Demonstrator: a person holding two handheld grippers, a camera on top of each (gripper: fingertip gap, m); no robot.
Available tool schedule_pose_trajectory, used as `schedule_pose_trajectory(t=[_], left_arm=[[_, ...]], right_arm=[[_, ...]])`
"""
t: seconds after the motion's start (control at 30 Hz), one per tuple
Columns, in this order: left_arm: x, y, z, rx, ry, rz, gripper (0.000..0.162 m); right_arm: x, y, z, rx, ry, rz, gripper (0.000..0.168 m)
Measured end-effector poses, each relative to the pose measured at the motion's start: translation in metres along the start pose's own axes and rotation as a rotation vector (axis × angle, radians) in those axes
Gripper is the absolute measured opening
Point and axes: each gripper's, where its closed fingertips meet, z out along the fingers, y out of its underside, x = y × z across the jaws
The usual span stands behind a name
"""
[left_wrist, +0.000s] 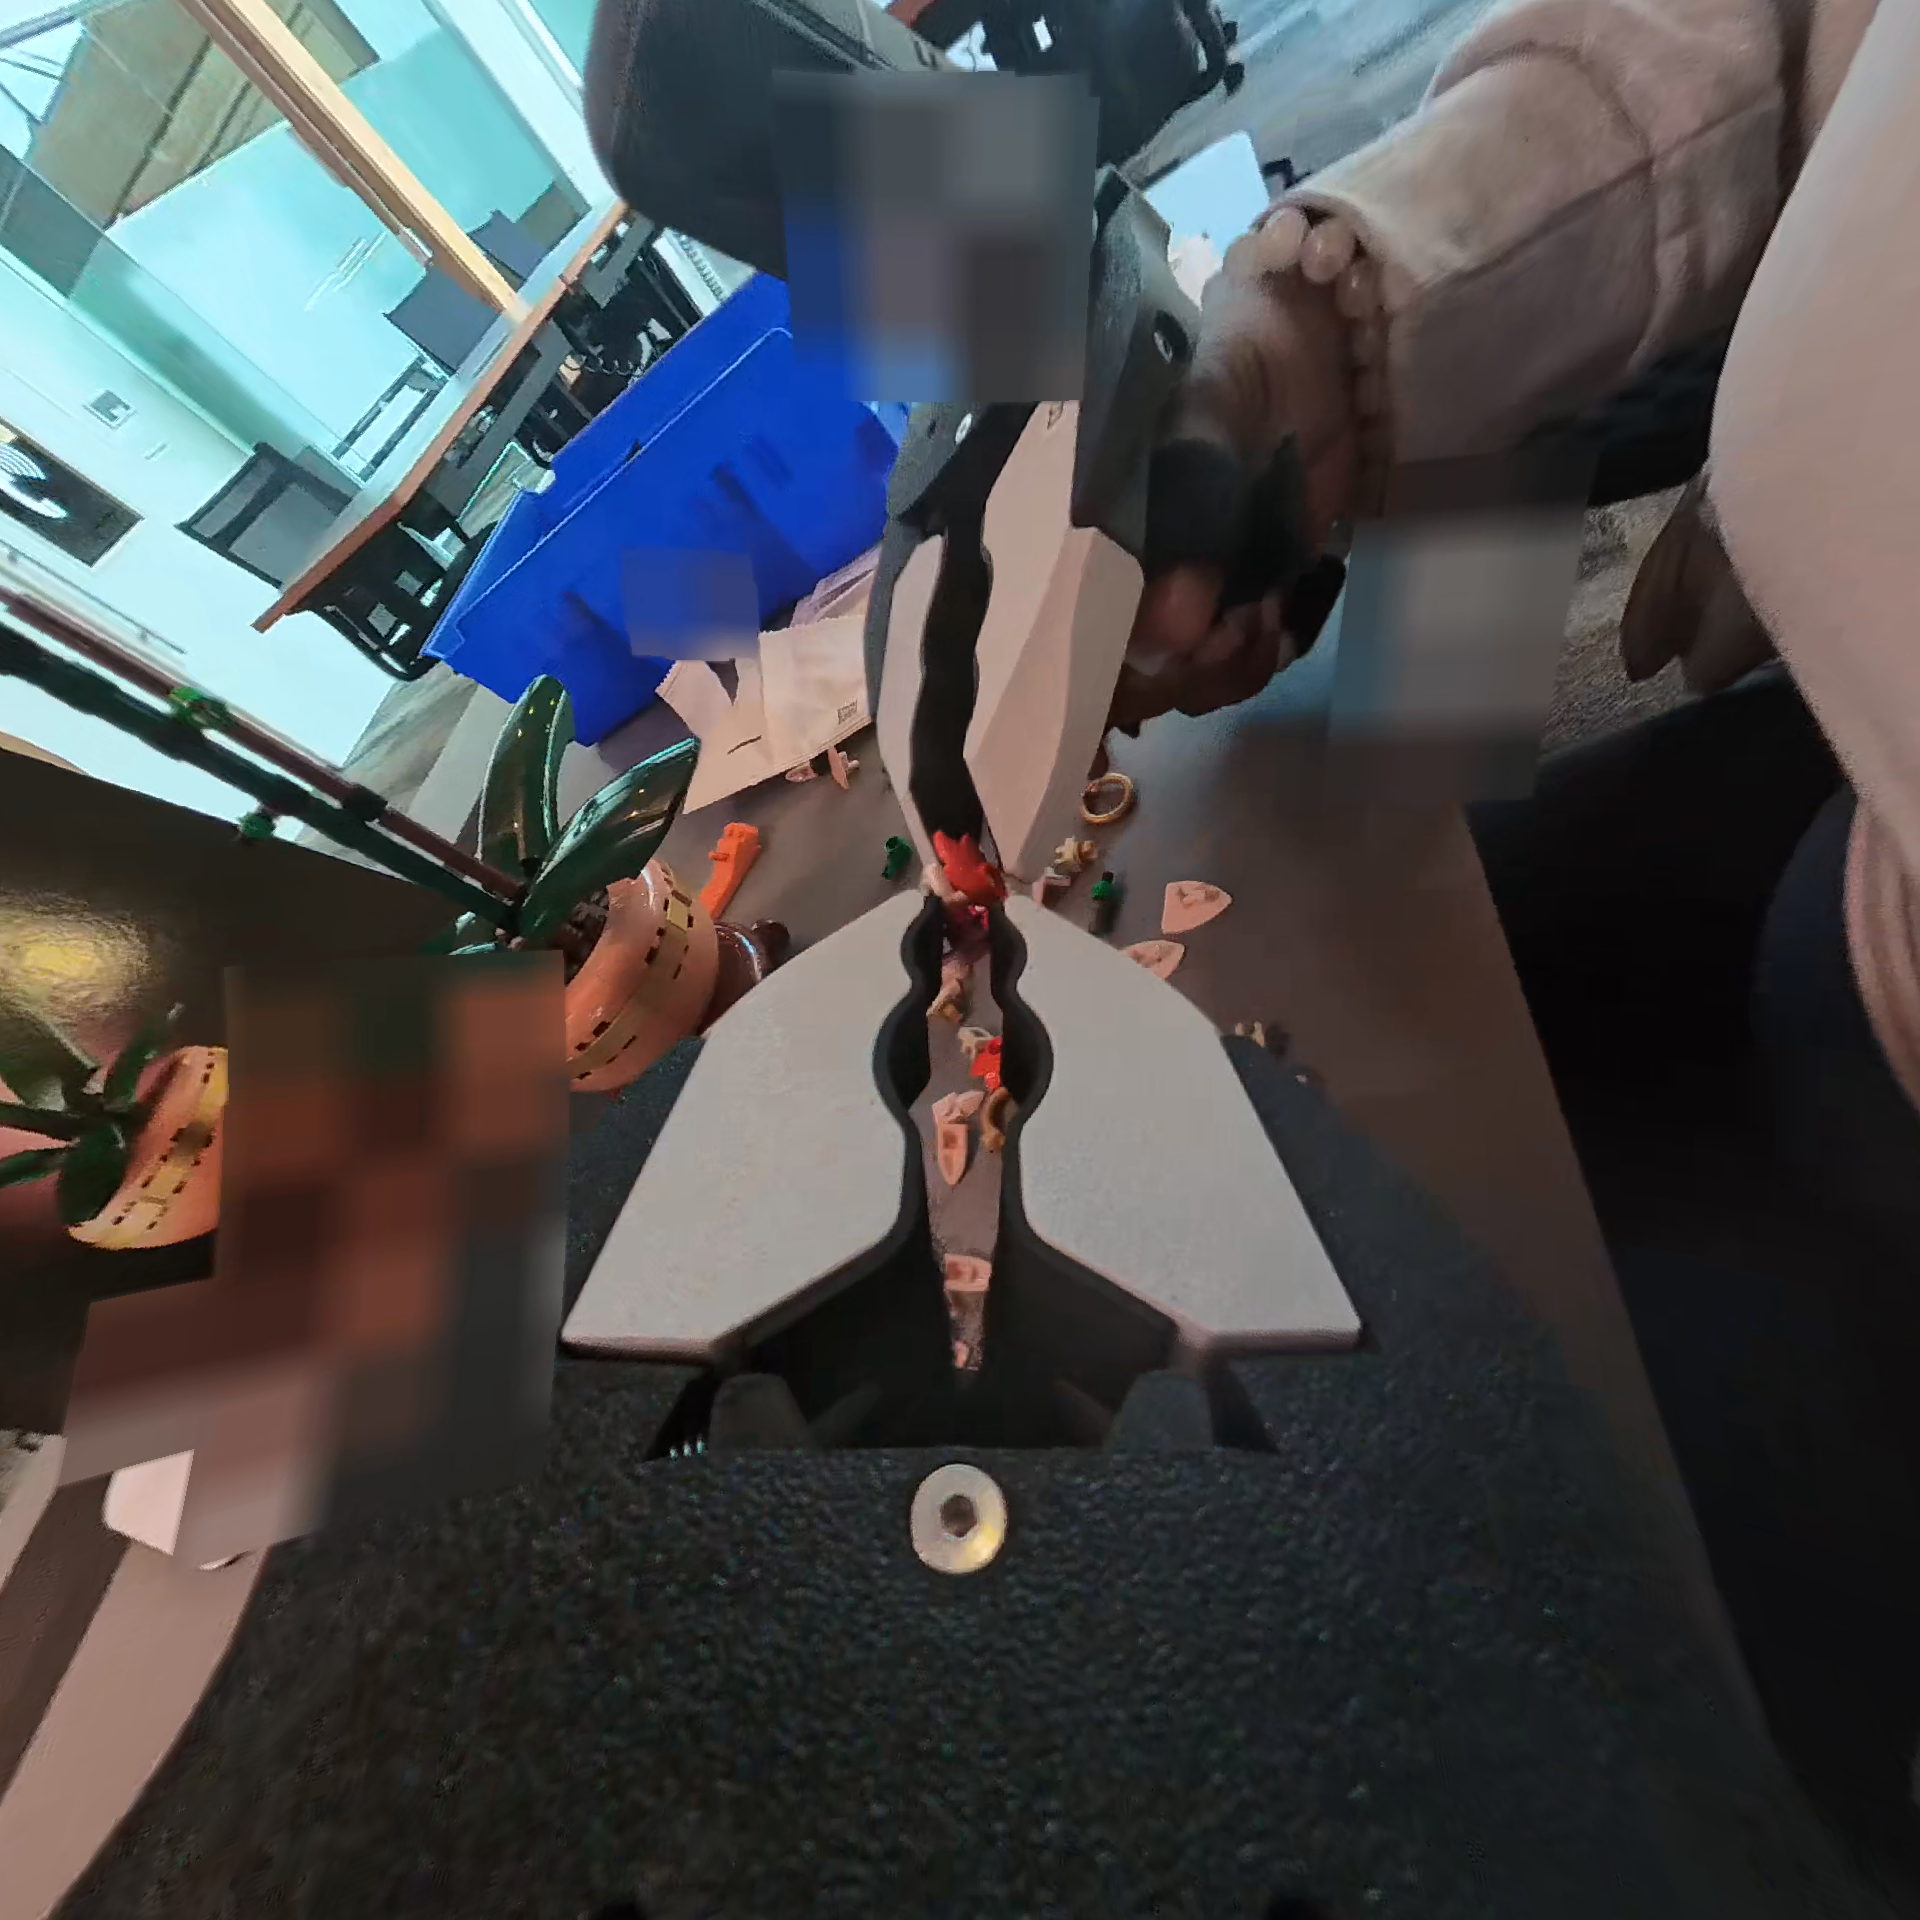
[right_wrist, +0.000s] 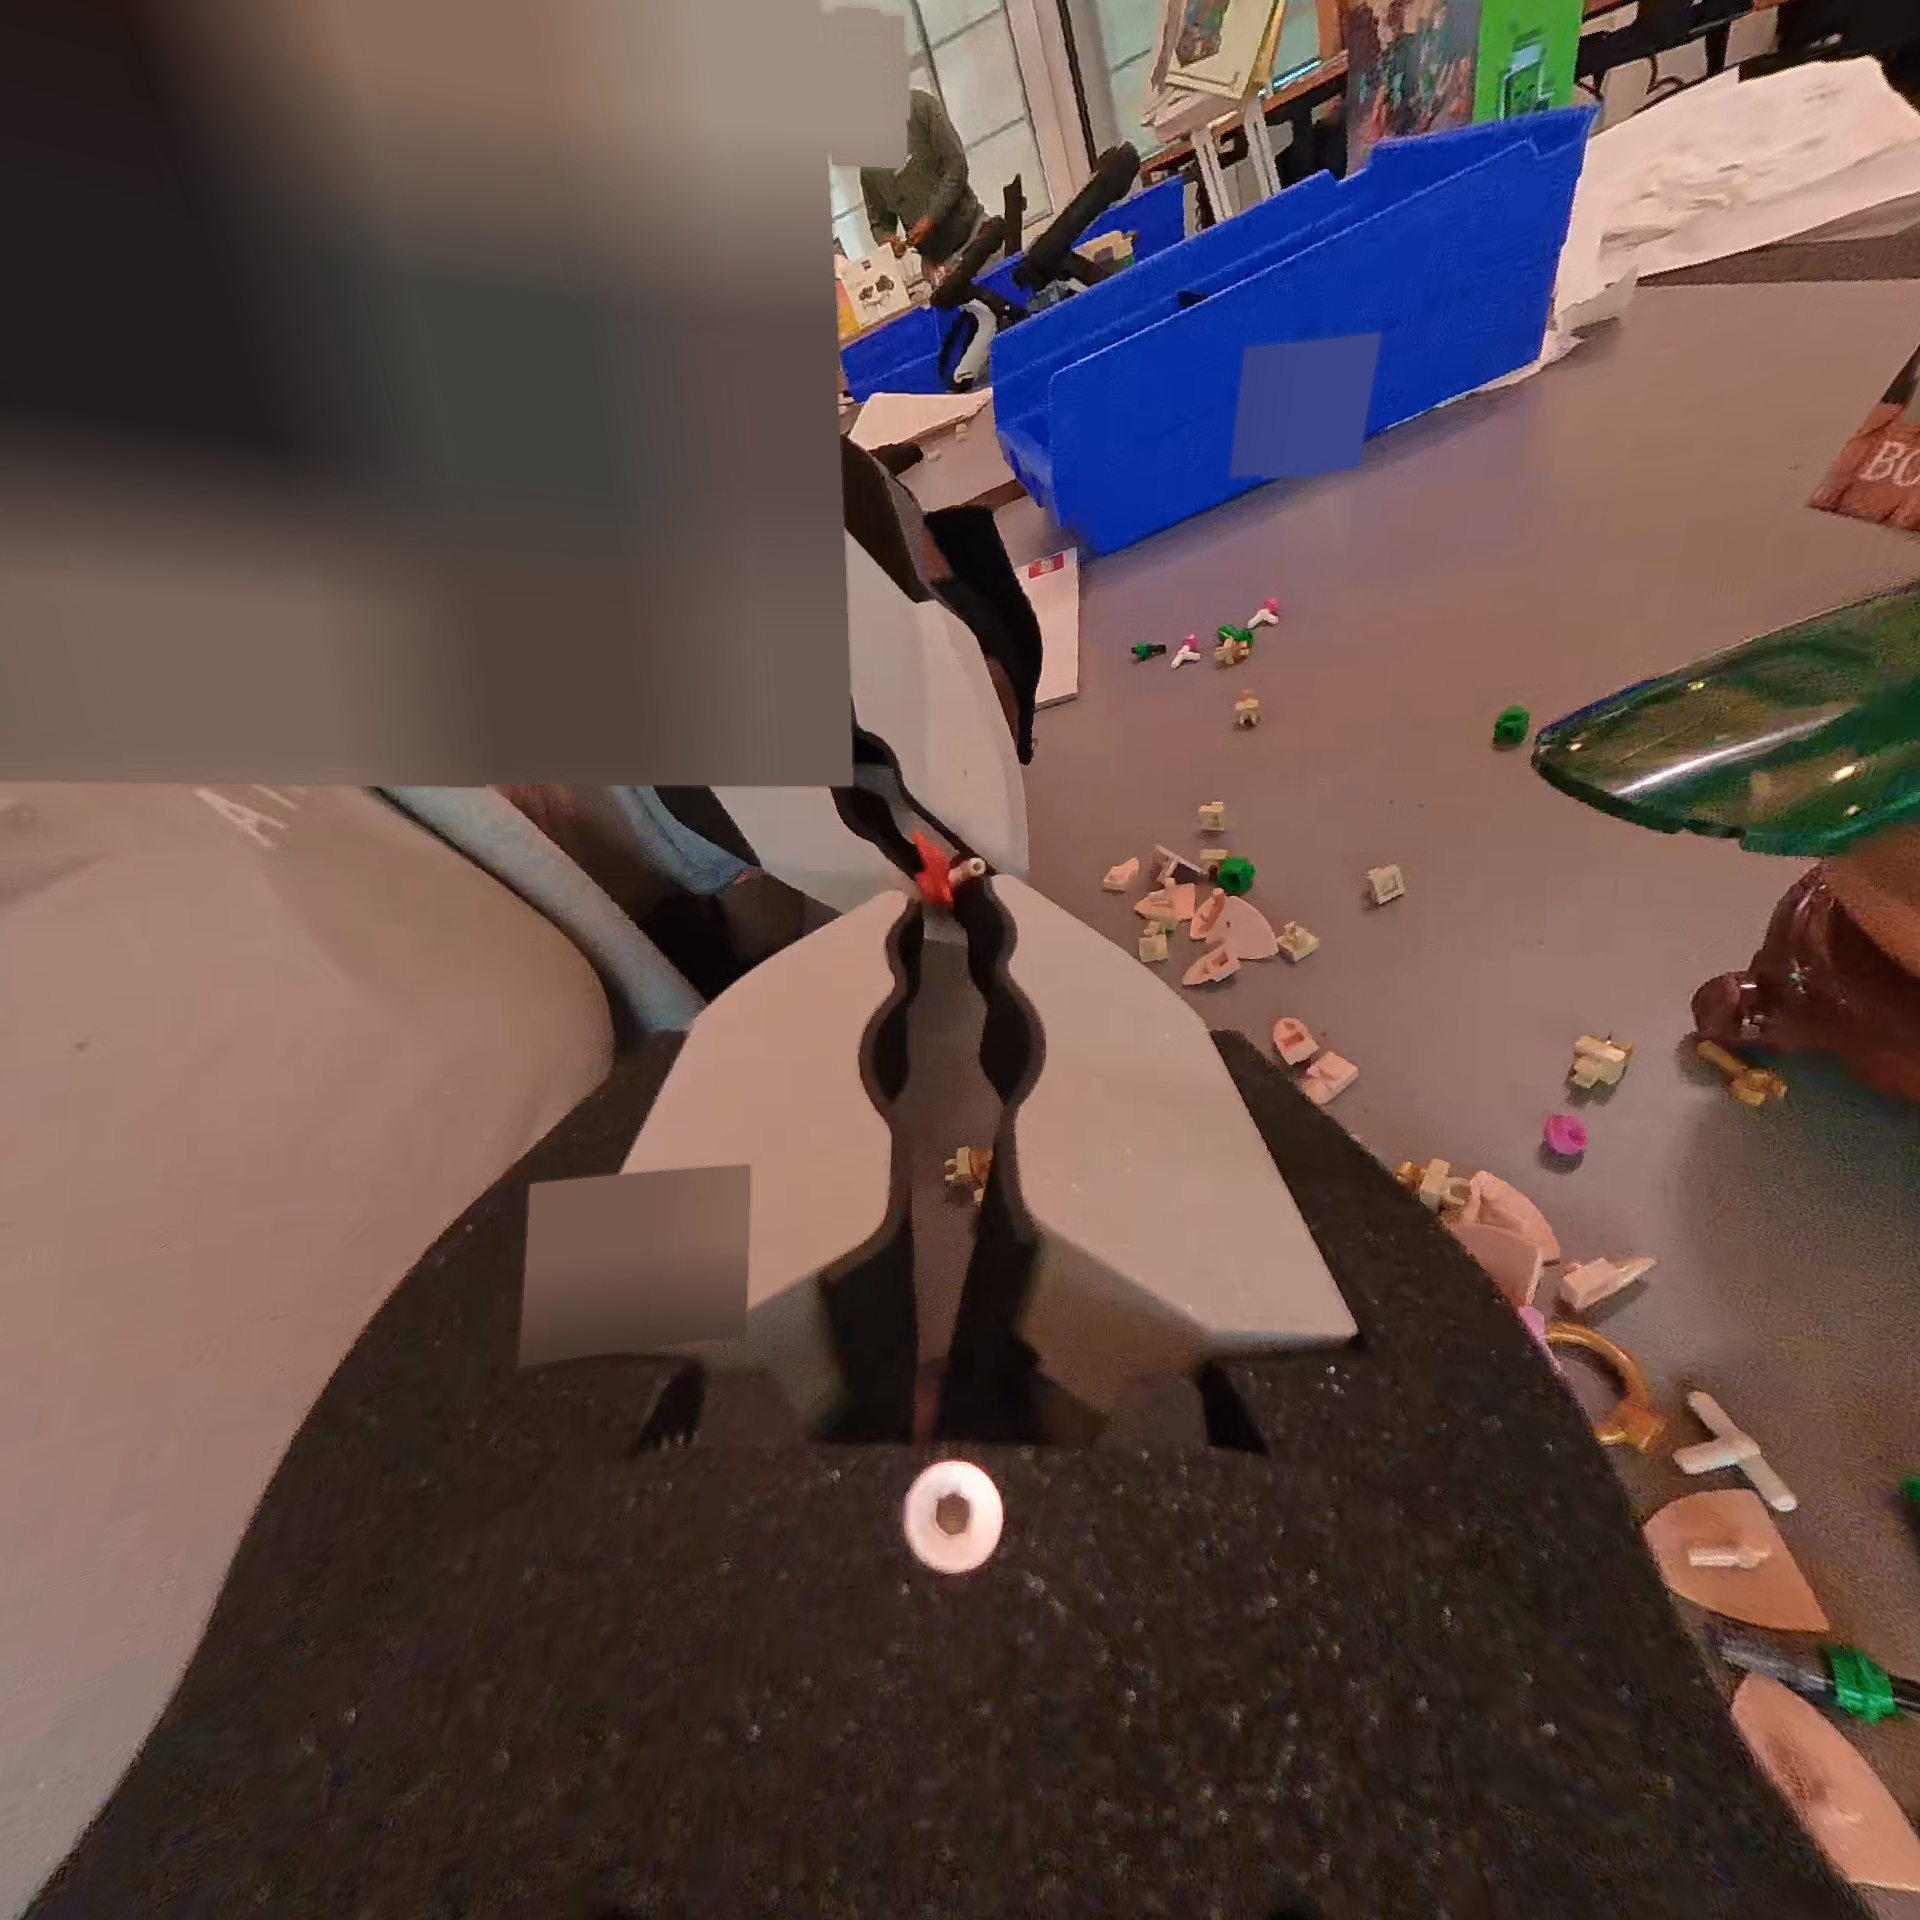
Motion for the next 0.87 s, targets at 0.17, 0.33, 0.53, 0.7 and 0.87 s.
schedule_pose_trajectory(t=[0.17, 0.33, 0.53, 0.7, 0.87], left_arm=[[-0.002, 0.004, 0.0, -0.065, -0.006, 0.089, 0.008], [0.002, 0.023, 0.005, -0.289, 0.029, 0.201, 0.007], [-0.004, 0.035, 0.007, -0.407, 0.007, 0.076, 0.007], [0.001, 0.043, 0.012, -0.431, -0.04, -0.011, 0.007], [0.002, 0.057, 0.02, -0.456, -0.079, 0.02, 0.008]], right_arm=[[0.001, 0.002, 0.001, -0.037, 0.036, -0.046, 0.01], [0.014, 0.021, 0.006, -0.269, 0.204, -0.338, 0.001], [0.025, 0.018, 0.007, -0.426, 0.418, -0.895, 0.0], [0.028, 0.026, 0.006, -0.467, 0.41, -0.947, 0.0], [0.039, 0.038, 0.006, -0.533, 0.359, -0.977, 0.0]])
